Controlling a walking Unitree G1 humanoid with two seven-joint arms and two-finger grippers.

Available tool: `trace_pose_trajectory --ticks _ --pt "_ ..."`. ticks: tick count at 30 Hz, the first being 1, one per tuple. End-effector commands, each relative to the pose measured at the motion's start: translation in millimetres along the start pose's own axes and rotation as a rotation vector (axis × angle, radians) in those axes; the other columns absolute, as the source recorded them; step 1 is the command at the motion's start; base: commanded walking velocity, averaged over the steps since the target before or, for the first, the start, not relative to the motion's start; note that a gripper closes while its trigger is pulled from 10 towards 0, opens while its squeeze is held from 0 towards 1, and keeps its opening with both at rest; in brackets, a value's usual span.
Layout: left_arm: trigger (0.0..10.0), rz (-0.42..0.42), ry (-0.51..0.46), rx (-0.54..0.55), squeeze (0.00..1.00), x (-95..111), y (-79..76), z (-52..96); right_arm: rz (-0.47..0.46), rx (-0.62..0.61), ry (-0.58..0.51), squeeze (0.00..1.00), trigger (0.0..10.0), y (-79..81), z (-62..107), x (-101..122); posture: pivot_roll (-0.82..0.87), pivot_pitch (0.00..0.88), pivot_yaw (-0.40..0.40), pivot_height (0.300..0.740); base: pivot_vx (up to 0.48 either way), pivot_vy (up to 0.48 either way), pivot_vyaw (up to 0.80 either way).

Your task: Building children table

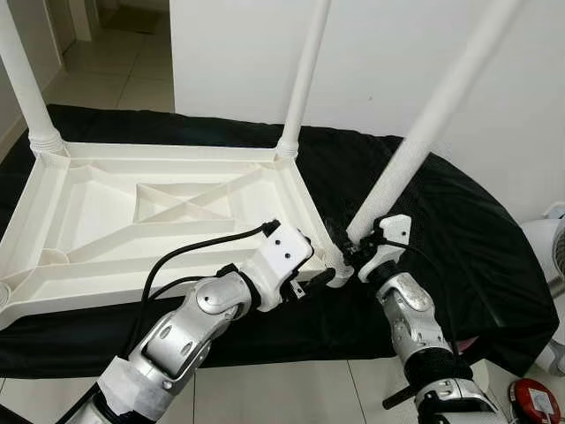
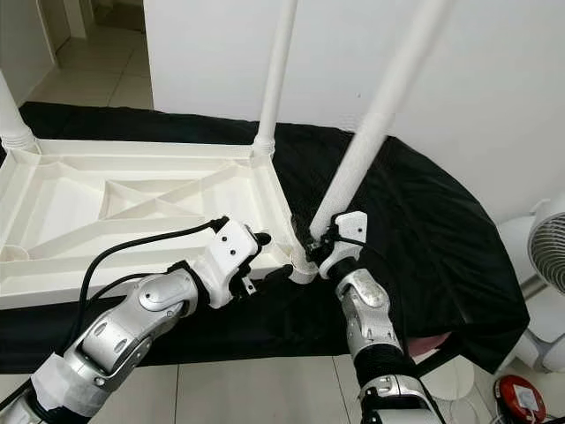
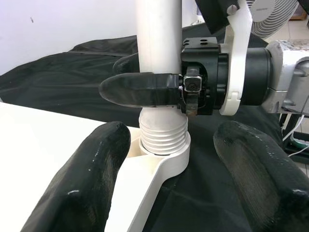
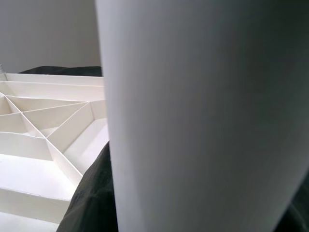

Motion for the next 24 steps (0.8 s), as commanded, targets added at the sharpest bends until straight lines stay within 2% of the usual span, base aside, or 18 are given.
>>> trace_pose_trajectory --ticks 1,10,16,18,20,22,24 --pt "10.0 -0.009 -0.019 -0.067 0.00 4.9 -6.3 -0.8 -0.068 -0.050 0.108 0.00 10.0 -8.2 11.7 -31.6 0.04 0.000 -0.127 0.740 0.000 0.000 0.00" --pt "10.0 -0.009 -0.022 -0.065 0.00 6.6 -5.7 -0.6 -0.094 -0.097 0.134 0.00 10.0 -13.3 14.6 -40.2 0.04 0.000 -0.128 0.740 0.000 0.000 0.00" --pt "10.0 -0.010 -0.022 -0.063 0.00 7.0 -5.1 -0.1 -0.141 -0.199 0.195 0.00 10.0 -27.0 16.1 -50.5 0.04 0.000 -0.127 0.740 0.000 0.000 0.00" --pt "10.0 -0.011 -0.023 -0.064 0.00 7.6 -5.4 0.2 -0.079 -0.182 0.208 0.00 10.0 -24.8 15.9 -51.3 0.04 0.000 -0.126 0.740 0.000 0.000 0.00" --pt "10.0 -0.011 -0.023 -0.064 0.00 7.7 -5.4 0.2 -0.061 -0.173 0.203 0.00 10.0 -23.6 16.0 -50.5 0.04 0.000 -0.126 0.740 0.000 0.000 0.00" --pt "10.0 -0.011 -0.023 -0.063 0.00 7.9 -5.2 0.1 -0.014 -0.114 0.161 0.00 10.0 -15.4 17.8 -45.9 0.04 0.000 -0.126 0.740 0.000 0.000 0.00" --pt "10.0 -0.010 -0.022 -0.060 0.00 7.9 -4.9 0.3 -0.014 -0.087 0.116 0.00 10.0 -9.8 21.5 -42.7 0.04 0.000 -0.126 0.740 0.000 0.000 0.00"
Point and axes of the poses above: a point about 5 cm out from each wrist's last joint towards the gripper, its own z axis pointing back from the gripper into the wrist, its own x axis along the axis of the wrist's last joint, y = z × x, the point moved 6 cm from there along -z, pointing out of the wrist towards the gripper, and after that the axes turned 14 degrees about -z, right-handed, at the moved point
